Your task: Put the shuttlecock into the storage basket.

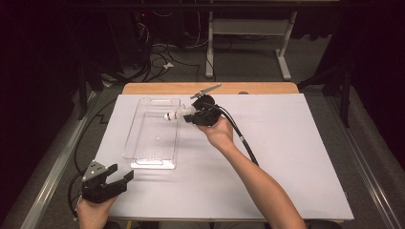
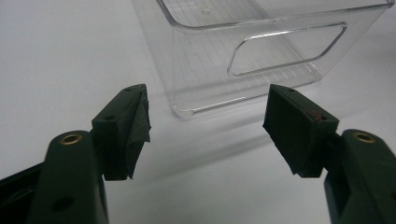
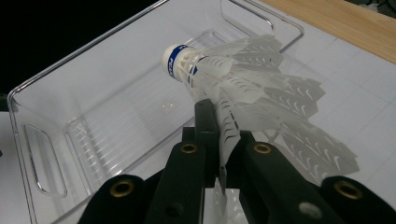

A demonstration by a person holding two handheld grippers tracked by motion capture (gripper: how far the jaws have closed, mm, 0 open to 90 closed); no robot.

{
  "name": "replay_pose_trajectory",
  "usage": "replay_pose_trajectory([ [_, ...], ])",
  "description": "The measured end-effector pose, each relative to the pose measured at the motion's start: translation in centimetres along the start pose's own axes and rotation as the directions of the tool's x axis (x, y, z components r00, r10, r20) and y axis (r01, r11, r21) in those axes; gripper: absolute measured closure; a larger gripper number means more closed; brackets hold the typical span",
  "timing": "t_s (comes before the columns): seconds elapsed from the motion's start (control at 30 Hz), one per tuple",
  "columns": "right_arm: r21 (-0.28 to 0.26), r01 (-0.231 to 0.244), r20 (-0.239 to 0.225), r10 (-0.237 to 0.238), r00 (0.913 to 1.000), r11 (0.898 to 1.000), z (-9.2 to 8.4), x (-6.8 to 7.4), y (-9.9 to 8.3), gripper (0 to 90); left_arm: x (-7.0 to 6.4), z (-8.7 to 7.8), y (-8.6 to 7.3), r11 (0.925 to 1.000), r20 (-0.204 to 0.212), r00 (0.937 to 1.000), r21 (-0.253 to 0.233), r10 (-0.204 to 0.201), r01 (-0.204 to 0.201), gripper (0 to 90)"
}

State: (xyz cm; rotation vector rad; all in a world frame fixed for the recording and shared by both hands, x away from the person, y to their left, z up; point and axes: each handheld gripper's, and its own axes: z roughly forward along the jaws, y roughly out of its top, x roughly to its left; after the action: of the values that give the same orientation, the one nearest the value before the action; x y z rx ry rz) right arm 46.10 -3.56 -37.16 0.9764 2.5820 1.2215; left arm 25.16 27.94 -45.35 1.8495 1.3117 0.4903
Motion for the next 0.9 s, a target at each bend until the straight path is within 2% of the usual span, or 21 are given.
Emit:
replay_pose_trajectory([
  [0.23,0.016,0.005,-0.012,-0.005,0.9999,1.000,1.6,0.6,0.8,89.2,0.0,0.0,0.0,1.0000,0.001,1.0000,-0.001,0.002,-0.002,32.4],
  [0.9,0.061,0.040,-0.027,-0.039,0.9989,0.997,4.3,2.5,2.8,89.2,-0.1,0.1,0.0,1.0000,0.006,1.0000,0.001,0.006,-0.006,32.5],
])
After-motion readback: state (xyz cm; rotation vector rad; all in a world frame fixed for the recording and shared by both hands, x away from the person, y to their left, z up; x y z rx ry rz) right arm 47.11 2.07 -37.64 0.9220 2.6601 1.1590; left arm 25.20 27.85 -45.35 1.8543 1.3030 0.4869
